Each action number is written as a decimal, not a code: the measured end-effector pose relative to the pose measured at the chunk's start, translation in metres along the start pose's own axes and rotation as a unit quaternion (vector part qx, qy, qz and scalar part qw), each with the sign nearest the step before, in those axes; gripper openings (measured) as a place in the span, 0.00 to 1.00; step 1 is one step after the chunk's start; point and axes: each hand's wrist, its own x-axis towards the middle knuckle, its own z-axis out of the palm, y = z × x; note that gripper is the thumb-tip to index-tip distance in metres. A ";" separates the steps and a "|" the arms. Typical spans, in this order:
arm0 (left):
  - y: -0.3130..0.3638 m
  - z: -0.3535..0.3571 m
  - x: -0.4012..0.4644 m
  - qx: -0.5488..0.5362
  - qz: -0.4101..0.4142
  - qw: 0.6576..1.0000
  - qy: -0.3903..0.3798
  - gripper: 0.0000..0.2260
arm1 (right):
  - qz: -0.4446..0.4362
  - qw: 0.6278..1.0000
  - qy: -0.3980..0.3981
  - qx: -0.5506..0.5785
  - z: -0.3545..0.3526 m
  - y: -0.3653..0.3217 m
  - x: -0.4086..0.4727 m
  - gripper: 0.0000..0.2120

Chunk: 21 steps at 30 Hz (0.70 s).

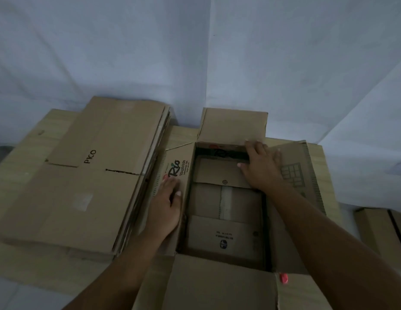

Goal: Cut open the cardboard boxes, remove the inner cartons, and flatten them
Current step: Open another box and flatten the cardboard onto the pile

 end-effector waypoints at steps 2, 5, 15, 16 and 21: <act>-0.008 -0.009 -0.002 0.024 0.009 0.999 -0.024 0.21 | 0.022 0.999 0.006 0.037 -0.004 -0.007 -0.026 0.35; -0.021 -0.020 -0.010 0.051 0.009 0.997 -0.049 0.20 | 0.048 0.994 0.002 0.102 -0.003 -0.027 -0.076 0.35; -0.046 -0.059 -0.042 -0.047 0.025 0.997 0.050 0.16 | -0.105 0.986 -0.048 0.124 0.025 -0.165 -0.187 0.36; -0.046 -0.066 -0.044 -0.045 0.027 0.996 0.065 0.16 | -0.123 0.986 -0.058 0.099 0.031 -0.176 -0.190 0.37; -0.060 -0.091 -0.050 -0.023 0.049 0.994 0.092 0.15 | -0.158 0.984 -0.071 -0.046 0.057 -0.211 -0.193 0.37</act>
